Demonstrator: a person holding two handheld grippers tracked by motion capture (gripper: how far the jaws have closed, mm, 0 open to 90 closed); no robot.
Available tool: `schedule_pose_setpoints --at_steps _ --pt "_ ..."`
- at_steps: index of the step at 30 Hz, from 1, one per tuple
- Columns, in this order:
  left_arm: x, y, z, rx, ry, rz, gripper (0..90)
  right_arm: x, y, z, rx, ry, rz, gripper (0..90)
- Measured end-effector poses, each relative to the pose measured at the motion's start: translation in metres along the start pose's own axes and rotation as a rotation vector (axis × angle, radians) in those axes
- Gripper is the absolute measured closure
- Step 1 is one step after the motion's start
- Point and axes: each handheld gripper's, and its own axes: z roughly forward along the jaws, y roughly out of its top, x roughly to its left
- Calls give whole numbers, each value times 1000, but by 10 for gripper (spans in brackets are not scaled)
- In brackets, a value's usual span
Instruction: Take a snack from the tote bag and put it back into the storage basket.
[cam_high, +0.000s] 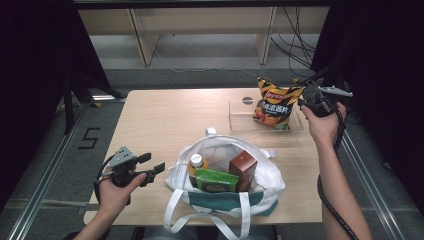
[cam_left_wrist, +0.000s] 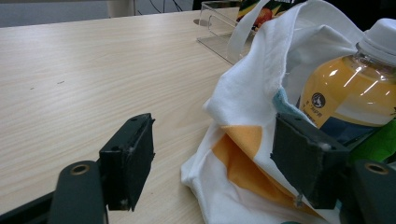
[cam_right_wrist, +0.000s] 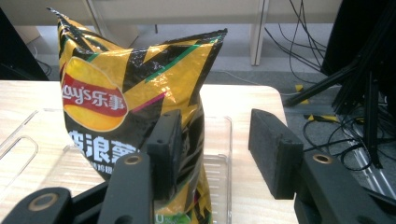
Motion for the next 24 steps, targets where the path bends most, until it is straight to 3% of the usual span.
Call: schedule_pose_setpoints --at_steps 12,15,16,19,21,22,24 --pt "0 0 0 -2 -1 11 290 10 0 -25 -14 35 -16 544" --pt "0 0 0 -4 -2 11 290 9 1 -31 -24 51 -62 544" --pt "0 0 0 -4 -2 11 291 12 1 -35 -18 49 -35 544" --pt "0 0 0 -6 -3 2 291 15 0 -42 -25 64 -35 541" --pt "0 0 0 -6 1 -4 290 15 -1 -45 -35 82 -68 542" --pt "0 0 0 -6 -4 1 290 18 -2 -49 -25 82 -37 542" --pt "0 1 0 1 3 9 291 19 -3 -52 -33 90 -42 542"
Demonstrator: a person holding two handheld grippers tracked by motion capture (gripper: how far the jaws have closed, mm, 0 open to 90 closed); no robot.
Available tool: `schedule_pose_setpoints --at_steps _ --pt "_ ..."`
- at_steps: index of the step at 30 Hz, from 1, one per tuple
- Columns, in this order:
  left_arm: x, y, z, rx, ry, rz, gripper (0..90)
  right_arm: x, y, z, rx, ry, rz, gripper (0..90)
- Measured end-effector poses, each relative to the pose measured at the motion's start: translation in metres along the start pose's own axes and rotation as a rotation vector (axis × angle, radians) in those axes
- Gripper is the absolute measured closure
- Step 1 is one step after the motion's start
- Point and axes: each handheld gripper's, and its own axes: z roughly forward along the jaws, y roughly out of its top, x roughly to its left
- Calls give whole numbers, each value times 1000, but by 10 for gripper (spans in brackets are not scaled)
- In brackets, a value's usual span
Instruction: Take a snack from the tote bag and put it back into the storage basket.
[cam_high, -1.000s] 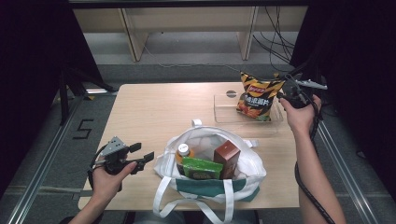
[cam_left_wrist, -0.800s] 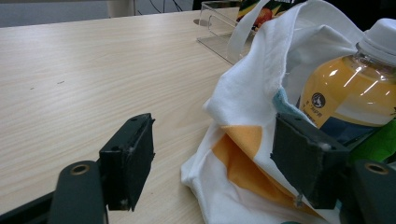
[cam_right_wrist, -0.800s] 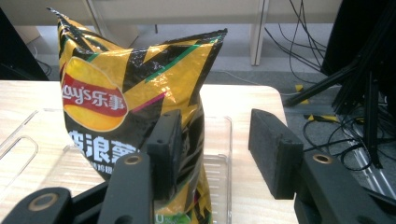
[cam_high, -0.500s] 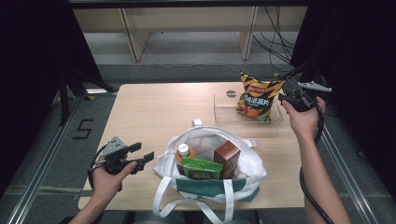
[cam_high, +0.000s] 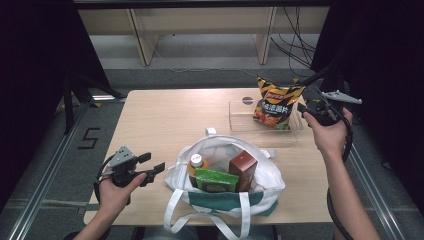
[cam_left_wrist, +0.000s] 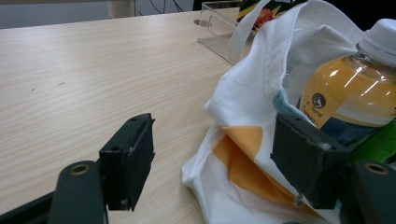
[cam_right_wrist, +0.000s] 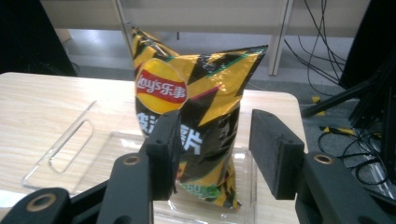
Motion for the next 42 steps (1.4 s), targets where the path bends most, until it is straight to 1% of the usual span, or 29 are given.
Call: schedule_pose_setpoints --at_steps 1,2,6,8,9,11,12,13,15,16,17,18,19,20,21,22,23,24,25,26,28,29,31,33,34,35,38,39,42 --pt "0 0 0 0 -2 5 290 1 -1 -1 -2 5 5 542" --pt "0 0 0 0 -2 2 290 1 -1 -3 1 7 -13 542" --pt "0 0 1 -7 -6 0 290 4 -3 -9 -3 20 2 541" --pt "0 0 1 -6 -6 1 290 3 -4 -11 -19 28 -19 538" --pt "0 0 1 -4 -2 2 290 5 -5 -13 -11 25 -2 537" --pt "-1 0 1 -4 -1 2 291 6 -6 -15 -22 33 -8 533" --pt "0 0 1 -5 -6 2 290 8 -6 -17 -14 37 5 531" --pt "-1 0 1 -2 -2 3 290 9 -7 -18 -31 41 -10 529" --pt "-1 0 1 -1 -2 3 290 10 -8 -20 -33 51 -40 526" --pt "-1 0 1 -2 -2 3 290 11 -8 -22 -22 56 -32 525" --pt "-1 0 1 -1 -1 4 290 12 -9 -23 -32 66 -38 523" --pt "-1 0 1 -1 -2 5 290 16 -10 -25 -29 65 -17 521" --pt "-1 0 2 -7 -7 -6 290 18 -11 -27 -22 70 -17 519" --pt "-1 0 1 -4 -5 -2 291 20 -12 -28 -24 73 -21 518" --pt "-1 0 2 -7 -7 -7 291 21 -13 -29 -28 72 -42 516" --pt "-1 0 1 -8 -3 -10 290 23 -13 -31 -28 81 -29 515" --pt "0 1 1 -8 -7 10 290 25 -14 -33 -23 82 -21 514" --pt "-1 1 0 -4 -4 9 290 25 -15 -34 -31 85 -49 512" --pt "-1 1 1 -9 -10 1 291 26 -16 -35 -28 89 -52 510" --pt "-1 1 1 -9 -10 0 290 29 -17 -38 -26 94 -30 510" --pt "-1 1 1 -8 -11 -3 291 31 -19 -41 -25 103 -44 507" --pt "-1 1 1 -8 -11 -4 290 33 -21 -44 -26 108 -37 507" --pt "-2 1 1 -9 -6 -8 290 33 -23 -48 -33 115 -56 505" --pt "-2 1 1 -7 -7 3 290 38 -26 -53 -32 116 -35 503" --pt "-2 2 1 -3 -2 14 290 38 -27 -54 -40 121 -47 503" --pt "-1 1 1 -8 -10 13 291 39 -29 -57 -28 121 -36 502" --pt "-1 2 1 -8 -7 13 290 40 -33 -59 -43 130 -56 501" --pt "-1 2 1 -6 -4 12 290 42 -35 -61 -35 135 -31 501" --pt "-1 2 1 -7 -7 13 290 44 -39 -64 -30 143 -38 500"
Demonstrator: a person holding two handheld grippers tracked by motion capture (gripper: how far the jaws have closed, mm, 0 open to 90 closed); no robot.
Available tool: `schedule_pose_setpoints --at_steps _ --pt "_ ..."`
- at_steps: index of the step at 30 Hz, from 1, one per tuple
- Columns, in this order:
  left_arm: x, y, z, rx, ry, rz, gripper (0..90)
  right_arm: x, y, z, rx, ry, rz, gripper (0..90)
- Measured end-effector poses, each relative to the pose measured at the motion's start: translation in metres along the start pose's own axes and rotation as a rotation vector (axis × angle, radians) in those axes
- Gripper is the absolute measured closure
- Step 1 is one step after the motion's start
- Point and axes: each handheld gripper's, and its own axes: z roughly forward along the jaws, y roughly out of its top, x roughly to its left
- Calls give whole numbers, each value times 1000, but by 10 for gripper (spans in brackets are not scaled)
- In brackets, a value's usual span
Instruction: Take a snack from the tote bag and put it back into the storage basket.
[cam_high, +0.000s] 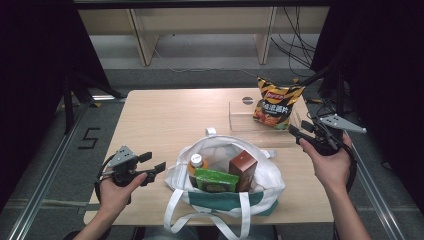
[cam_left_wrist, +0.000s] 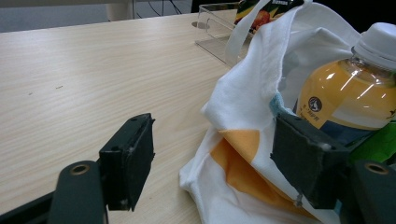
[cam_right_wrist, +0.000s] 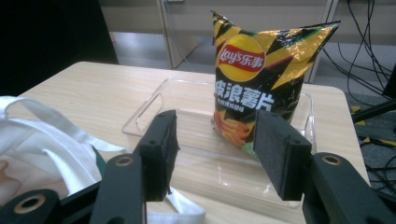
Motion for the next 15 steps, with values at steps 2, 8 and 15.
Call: schedule_pose_setpoints --at_steps 2,8,15 --pt "0 0 0 1 0 1 291 1 -3 -1 -7 0 -15 499" --pt "0 0 1 4 -1 4 290 9 -10 -5 0 28 -29 498" --pt "-1 0 1 1 -2 1 290 21 -16 -10 11 56 -23 495"
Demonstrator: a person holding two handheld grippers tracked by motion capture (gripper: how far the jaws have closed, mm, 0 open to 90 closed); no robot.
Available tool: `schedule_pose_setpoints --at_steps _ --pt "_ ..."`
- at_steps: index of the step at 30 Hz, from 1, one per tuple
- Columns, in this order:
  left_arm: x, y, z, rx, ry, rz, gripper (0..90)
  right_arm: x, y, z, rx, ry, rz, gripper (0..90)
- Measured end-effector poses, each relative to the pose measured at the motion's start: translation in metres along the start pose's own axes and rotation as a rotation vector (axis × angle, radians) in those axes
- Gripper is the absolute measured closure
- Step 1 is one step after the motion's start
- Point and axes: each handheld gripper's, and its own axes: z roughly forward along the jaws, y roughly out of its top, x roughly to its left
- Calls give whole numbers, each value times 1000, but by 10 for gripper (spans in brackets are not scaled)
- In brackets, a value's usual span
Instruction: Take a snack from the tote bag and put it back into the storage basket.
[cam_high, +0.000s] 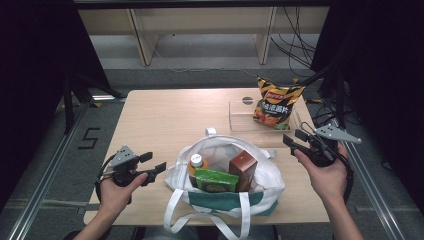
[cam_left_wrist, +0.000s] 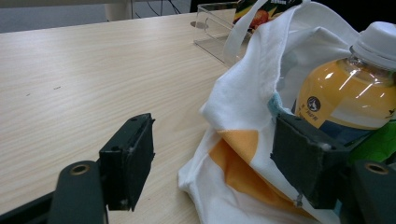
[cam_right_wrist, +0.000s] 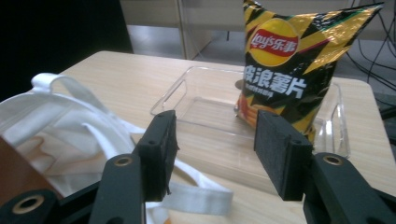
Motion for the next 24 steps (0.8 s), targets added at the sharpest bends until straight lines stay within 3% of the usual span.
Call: schedule_pose_setpoints --at_steps 3,5,8,10,12,15,17,19,20,21,23,24 --pt "0 0 0 0 0 1 290 5 -3 -2 1 13 -22 494" --pt "0 0 0 1 -1 2 291 10 -5 -4 -2 19 3 492" --pt "0 -1 2 -4 -9 -13 290 13 -7 -6 -5 31 -19 491" --pt "1 0 1 -1 -5 1 291 18 -8 -10 6 31 2 489" --pt "2 0 1 -3 -5 -4 290 19 -8 -13 -2 34 -23 488" --pt "2 -1 3 0 -9 -11 291 24 -10 -18 2 41 2 486" --pt "2 -1 3 3 -7 -6 291 25 -11 -19 -15 59 -14 486" --pt "2 -1 3 5 -6 -4 291 29 -12 -24 -9 58 12 485" --pt "2 -1 4 5 -7 3 291 29 -12 -25 -17 64 -18 484" --pt "3 -1 4 2 -13 0 291 33 -13 -28 -9 66 5 483" --pt "2 -2 3 4 -9 -10 291 34 -14 -28 -18 73 -22 480" --pt "2 -2 2 4 -8 -4 291 37 -14 -30 -9 77 0 479"
